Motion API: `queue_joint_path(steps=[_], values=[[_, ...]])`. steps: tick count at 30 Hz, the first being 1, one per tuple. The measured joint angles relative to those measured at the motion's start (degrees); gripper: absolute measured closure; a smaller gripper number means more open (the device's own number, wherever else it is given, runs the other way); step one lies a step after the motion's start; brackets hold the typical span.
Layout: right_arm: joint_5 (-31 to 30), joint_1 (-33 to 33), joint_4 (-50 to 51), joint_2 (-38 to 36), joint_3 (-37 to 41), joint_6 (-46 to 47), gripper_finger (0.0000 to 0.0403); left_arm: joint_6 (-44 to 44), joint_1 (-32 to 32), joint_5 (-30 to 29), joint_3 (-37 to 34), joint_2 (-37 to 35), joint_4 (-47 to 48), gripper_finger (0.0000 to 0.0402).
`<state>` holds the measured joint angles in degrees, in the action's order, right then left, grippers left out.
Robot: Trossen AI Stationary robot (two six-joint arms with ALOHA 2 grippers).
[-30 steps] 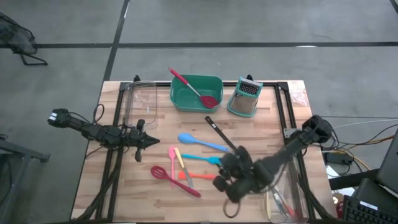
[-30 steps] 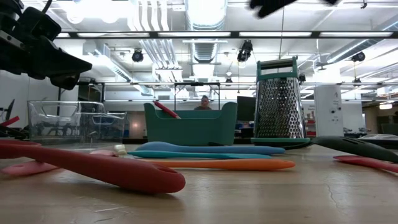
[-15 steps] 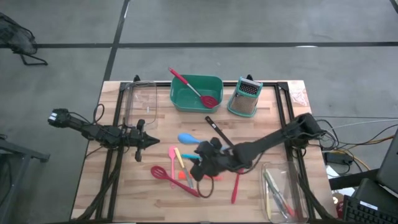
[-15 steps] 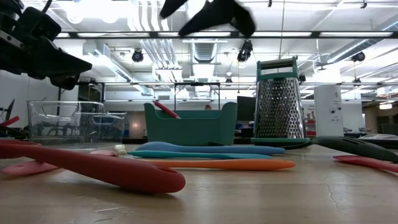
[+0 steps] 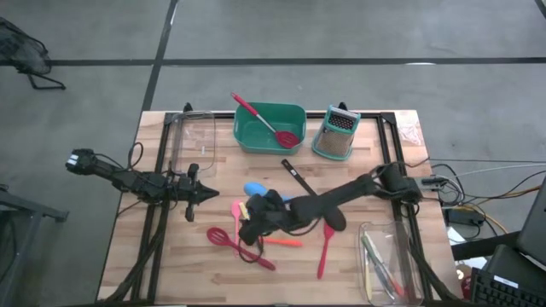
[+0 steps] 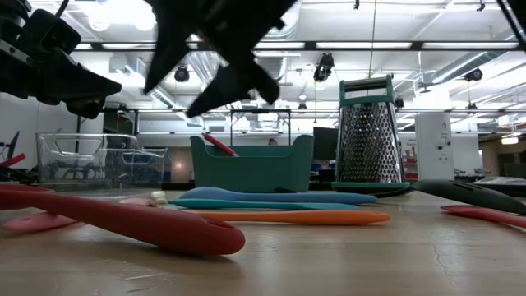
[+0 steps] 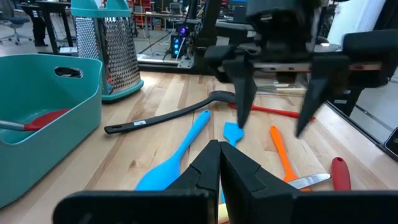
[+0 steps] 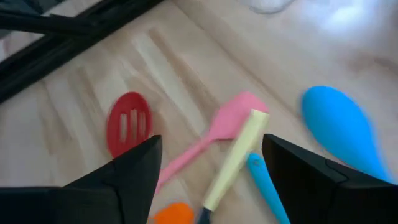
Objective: Pick & Place Kitchen Items
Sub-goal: Put the yellow knife into the bottom right transparent bin
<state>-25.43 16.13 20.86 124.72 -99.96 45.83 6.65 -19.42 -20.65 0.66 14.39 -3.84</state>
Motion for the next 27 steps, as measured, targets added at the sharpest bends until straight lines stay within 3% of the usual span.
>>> queue_joint_path(steps=[7, 14, 27], values=[[4.80, -2.07, 4.82, 7.34, -7.16, -0.20, 0.0132, -0.01, 0.00, 0.00, 0.01, 0.00, 0.00, 0.0390], [5.59, -1.90, 12.99, 12.67, -14.33, 0.03, 0.0160, -0.01, 0.00, 0.00, 0.00, 0.00, 0.00, 0.0390], [7.47, -1.89, 14.07, 15.07, -13.63, 0.69, 0.0190, 0.01, 0.00, 0.00, -0.01, 0.02, 0.00, 0.0390]])
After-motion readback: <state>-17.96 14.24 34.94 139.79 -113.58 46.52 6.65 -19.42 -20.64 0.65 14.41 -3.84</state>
